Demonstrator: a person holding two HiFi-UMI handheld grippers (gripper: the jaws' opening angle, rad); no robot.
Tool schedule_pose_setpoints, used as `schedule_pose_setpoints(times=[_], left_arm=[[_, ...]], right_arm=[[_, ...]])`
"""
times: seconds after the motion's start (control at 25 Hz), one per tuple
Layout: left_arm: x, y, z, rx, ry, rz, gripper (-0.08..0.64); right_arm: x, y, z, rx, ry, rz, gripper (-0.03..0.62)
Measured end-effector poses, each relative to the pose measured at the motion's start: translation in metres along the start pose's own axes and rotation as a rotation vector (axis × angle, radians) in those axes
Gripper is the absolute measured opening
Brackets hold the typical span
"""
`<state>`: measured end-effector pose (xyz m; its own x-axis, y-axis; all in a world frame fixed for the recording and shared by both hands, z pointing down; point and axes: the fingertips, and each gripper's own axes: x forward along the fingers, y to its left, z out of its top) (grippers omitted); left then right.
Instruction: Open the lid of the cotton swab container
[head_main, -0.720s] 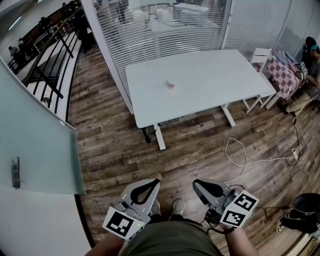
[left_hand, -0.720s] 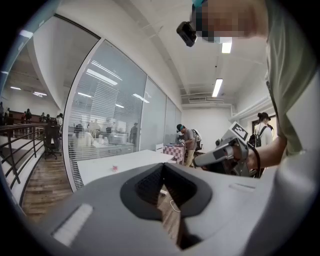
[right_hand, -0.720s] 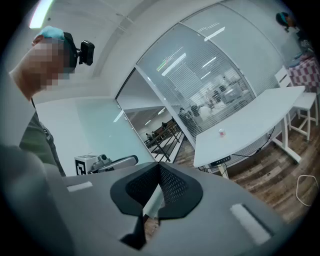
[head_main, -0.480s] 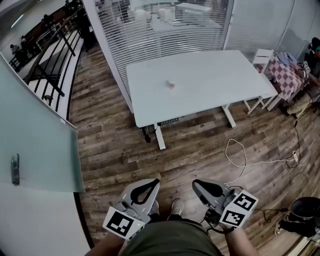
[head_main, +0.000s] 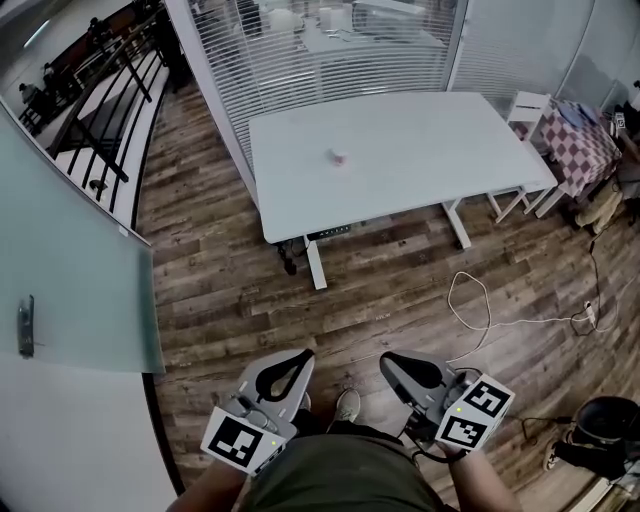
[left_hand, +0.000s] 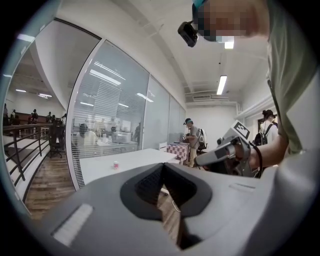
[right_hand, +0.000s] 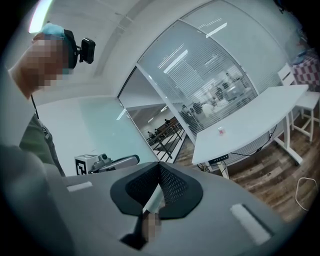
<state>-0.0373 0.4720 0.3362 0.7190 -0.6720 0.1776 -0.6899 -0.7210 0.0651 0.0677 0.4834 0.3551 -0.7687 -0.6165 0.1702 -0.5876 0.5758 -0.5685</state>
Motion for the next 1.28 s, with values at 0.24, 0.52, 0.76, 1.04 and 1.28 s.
schedule_pose_setpoints(times=[0.24,0.52,0.76,1.04,1.28], left_arm=[[0.003,0.001,-0.004,0.002,0.006,0.011,0.008],[0.011,0.009,-0.009,0.018,0.011,0.007,0.008],[0.026,0.032,-0.012,0.037,0.024,-0.006,0.008],[0.053,0.070,-0.009,0.026,0.027,-0.025,0.008],[0.081,0.116,-0.010,0.009,0.037,-0.044,0.008]], right_arm=[[-0.002,-0.007,-0.003,0.014,0.011,-0.002,0.011],[0.004,-0.020,-0.003,0.031,0.018,-0.019,0.011],[0.021,-0.034,0.009,0.035,0.011,-0.040,0.011],[0.055,-0.053,0.029,0.034,0.013,-0.054,0.009],[0.097,-0.075,0.051,0.032,0.015,-0.065,0.011]])
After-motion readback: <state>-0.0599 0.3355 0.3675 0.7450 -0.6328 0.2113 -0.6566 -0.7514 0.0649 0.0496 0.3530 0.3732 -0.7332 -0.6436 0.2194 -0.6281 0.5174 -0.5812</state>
